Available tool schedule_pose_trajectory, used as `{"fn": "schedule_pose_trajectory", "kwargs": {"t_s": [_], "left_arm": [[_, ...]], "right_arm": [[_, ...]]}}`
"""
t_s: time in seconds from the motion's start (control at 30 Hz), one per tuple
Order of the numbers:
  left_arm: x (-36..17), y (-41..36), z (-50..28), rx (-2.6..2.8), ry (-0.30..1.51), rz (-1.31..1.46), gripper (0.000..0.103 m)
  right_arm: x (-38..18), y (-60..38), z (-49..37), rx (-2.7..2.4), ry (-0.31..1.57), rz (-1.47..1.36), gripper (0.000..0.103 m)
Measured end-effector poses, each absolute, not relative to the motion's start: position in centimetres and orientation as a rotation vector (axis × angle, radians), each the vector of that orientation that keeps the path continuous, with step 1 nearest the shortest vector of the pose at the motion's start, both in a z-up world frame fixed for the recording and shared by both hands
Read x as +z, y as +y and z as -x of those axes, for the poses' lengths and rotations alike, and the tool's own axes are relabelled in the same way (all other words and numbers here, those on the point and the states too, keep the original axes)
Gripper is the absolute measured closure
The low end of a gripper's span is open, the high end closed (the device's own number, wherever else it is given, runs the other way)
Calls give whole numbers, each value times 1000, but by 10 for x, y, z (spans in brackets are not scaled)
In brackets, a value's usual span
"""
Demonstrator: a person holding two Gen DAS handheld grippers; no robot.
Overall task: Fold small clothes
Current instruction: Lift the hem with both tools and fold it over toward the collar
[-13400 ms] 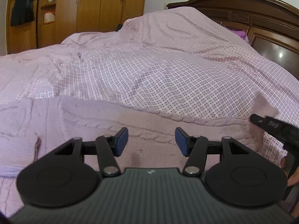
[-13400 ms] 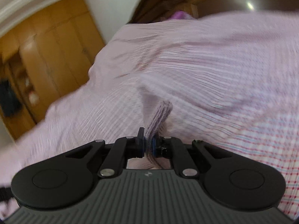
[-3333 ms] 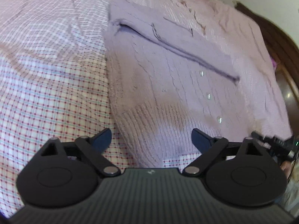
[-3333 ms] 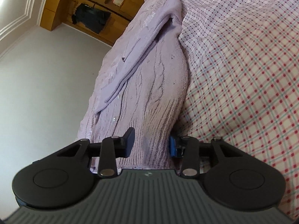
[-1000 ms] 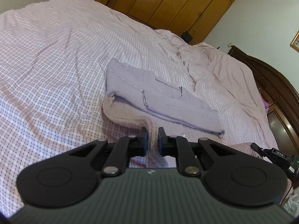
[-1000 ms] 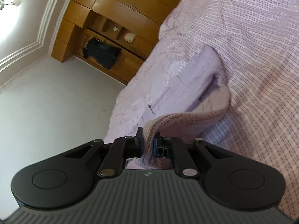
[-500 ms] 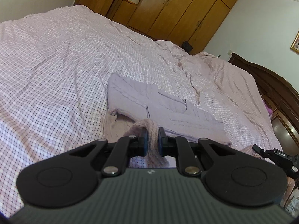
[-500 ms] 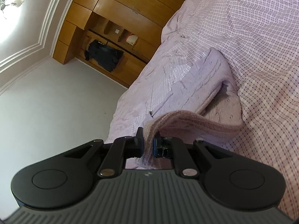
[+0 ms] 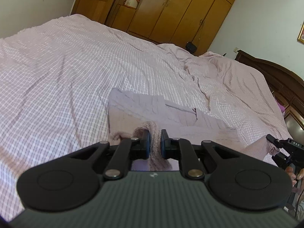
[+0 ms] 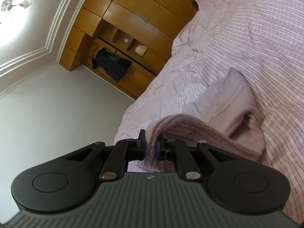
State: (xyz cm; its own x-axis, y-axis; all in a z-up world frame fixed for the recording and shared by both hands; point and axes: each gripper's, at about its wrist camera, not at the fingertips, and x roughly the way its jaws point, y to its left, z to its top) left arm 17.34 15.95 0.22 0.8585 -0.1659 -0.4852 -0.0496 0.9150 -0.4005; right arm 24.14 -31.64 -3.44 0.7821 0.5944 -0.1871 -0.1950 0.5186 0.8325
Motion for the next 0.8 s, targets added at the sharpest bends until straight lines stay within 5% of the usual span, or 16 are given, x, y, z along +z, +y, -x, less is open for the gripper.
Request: {"fn": "schedule_pose_trajectory", "kwargs": {"t_s": [0.8], "left_arm": [[10, 169, -282, -65, 436, 375, 89]], "right_arm": [[-39, -310, -340, 519, 380, -970, 93]]}}
